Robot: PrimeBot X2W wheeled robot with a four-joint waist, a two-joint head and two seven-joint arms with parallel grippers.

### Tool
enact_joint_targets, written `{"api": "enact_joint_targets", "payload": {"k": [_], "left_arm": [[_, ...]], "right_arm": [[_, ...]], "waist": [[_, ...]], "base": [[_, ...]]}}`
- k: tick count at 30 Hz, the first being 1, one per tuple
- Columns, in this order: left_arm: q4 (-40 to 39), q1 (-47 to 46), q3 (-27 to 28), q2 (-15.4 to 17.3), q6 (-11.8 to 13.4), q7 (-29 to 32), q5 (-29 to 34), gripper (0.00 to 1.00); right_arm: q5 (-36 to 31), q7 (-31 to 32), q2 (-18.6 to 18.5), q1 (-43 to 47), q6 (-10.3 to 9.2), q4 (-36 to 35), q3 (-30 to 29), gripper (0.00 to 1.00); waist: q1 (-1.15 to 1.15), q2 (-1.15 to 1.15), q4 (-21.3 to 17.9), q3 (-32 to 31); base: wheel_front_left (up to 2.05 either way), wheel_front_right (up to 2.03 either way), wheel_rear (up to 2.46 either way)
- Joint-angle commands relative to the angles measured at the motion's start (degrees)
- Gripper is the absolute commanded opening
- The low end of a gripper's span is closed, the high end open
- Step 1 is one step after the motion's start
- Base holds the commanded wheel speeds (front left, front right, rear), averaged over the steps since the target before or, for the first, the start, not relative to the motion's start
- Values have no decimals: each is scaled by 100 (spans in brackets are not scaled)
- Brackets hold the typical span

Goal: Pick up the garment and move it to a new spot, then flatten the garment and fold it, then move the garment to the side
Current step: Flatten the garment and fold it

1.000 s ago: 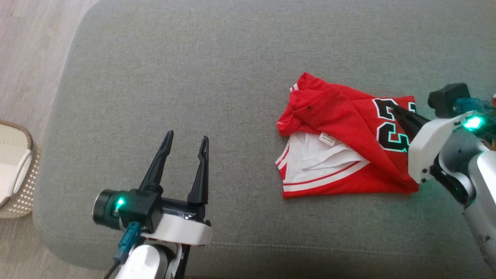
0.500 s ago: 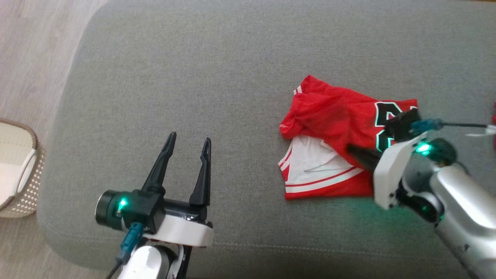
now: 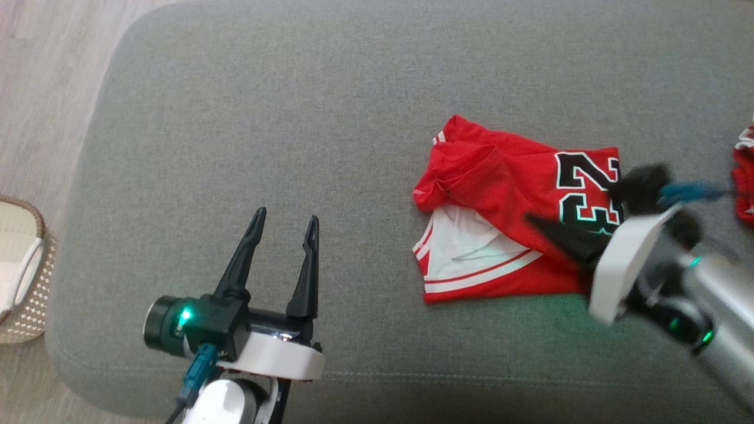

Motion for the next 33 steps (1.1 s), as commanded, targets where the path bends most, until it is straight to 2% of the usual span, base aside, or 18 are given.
{"api": "enact_joint_targets", "payload": {"k": [1,6,13,19,22,26,29,31,33], "left_arm": [[-210,-102,230,-30,-19,-45,48,100],[-186,-221,165,-55,-88,-45,52,100],[-146,-320,155,-96,-81,-45,9,100],[-148,-319,164,-118,-76,-45,-21,100],[-167,-296,194,-125,-70,-45,-25,100],[-181,-217,261,-128,-53,-45,-9,100],[-178,-195,262,-131,-72,-45,17,100],[-186,-184,278,-131,-69,-45,38,100],[-190,-178,288,-131,-75,-45,55,100]], "right_arm": [[-206,-184,-170,-241,-2,72,-204,0],[-322,-338,169,-618,-2,843,-326,0],[-298,-419,628,-1100,-2,2000,25,0],[12,-431,802,-1173,-2,2184,455,0],[413,-200,683,-1088,-2,1771,835,0],[1147,216,340,-938,-2,979,1193,0],[1773,437,85,-820,-2,343,1226,0],[1588,153,-176,-932,-2,284,1105,0],[1151,-206,-345,-1054,-2,588,1005,0]], "waist": [[0,0,2,31],[0,0,149,164],[0,0,482,308],[0,0,600,326],[0,0,586,318],[0,0,451,253],[0,0,333,184],[0,0,252,158],[0,0,198,144]], "base": [[0,0,0],[0,0,0],[0,0,0],[0,0,0],[0,0,0],[0,0,0],[0,0,0],[0,0,0],[0,0,0]]}}
